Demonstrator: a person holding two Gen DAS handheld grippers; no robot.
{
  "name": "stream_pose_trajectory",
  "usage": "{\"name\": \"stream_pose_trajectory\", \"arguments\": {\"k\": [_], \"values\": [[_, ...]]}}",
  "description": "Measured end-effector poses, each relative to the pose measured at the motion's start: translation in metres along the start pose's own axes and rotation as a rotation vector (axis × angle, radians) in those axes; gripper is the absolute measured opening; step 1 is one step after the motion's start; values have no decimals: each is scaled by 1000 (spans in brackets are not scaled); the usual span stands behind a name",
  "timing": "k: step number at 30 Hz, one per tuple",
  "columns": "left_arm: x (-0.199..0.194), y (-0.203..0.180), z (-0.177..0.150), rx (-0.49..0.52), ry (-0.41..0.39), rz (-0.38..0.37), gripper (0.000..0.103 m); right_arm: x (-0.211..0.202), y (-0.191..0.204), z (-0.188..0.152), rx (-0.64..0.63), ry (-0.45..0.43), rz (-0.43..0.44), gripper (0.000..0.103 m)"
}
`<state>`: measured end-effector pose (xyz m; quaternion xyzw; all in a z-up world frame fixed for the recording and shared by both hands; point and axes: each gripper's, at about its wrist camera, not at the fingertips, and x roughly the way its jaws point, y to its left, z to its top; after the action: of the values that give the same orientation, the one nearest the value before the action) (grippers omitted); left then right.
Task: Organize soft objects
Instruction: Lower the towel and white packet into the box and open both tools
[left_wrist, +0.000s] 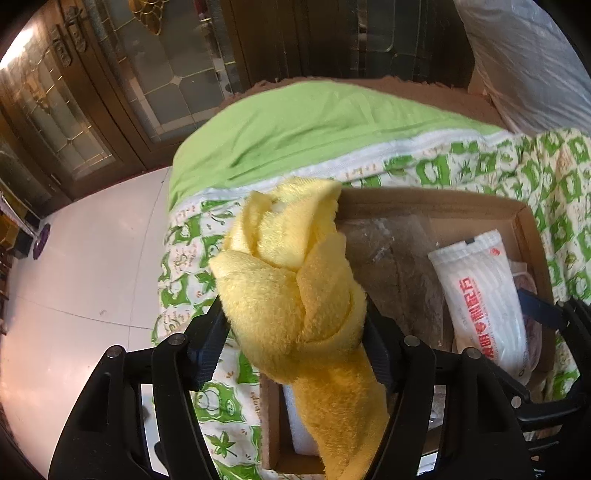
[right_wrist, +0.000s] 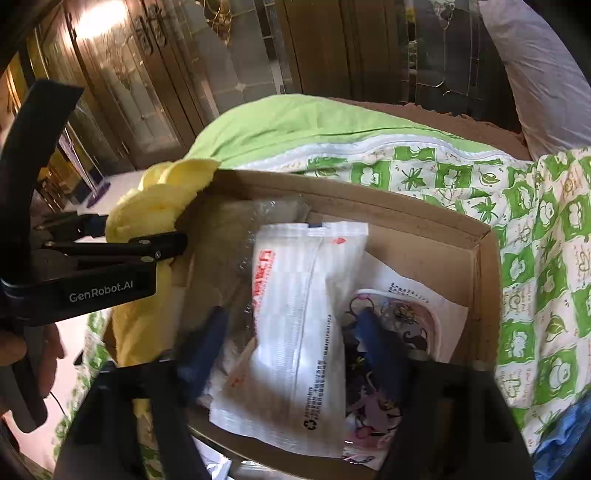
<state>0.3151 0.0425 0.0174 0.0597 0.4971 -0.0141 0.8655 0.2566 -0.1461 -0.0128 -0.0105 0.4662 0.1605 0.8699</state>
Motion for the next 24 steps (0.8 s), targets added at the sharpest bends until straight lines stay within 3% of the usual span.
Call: {"name": "stream_pose_trajectory", "arguments": {"k": [3, 9, 12, 19, 24], "values": [[-6, 3, 3, -19, 7, -35, 80, -9, -1, 1, 9, -32, 6, 79], [-24, 1, -1, -20, -9, -49, 80, -39, -17, -7, 67, -78, 32, 80], [-37, 0, -19, -34, 0, -68, 80, -53, -27, -22, 76, -62, 24, 80], [-66, -10, -111, -100, 17, -173, 80, -67, -42, -67, 119, 23, 40, 82], [-81, -26, -170, -107, 18, -122, 80, -83, -35, -96, 108, 35, 54, 103]]}}
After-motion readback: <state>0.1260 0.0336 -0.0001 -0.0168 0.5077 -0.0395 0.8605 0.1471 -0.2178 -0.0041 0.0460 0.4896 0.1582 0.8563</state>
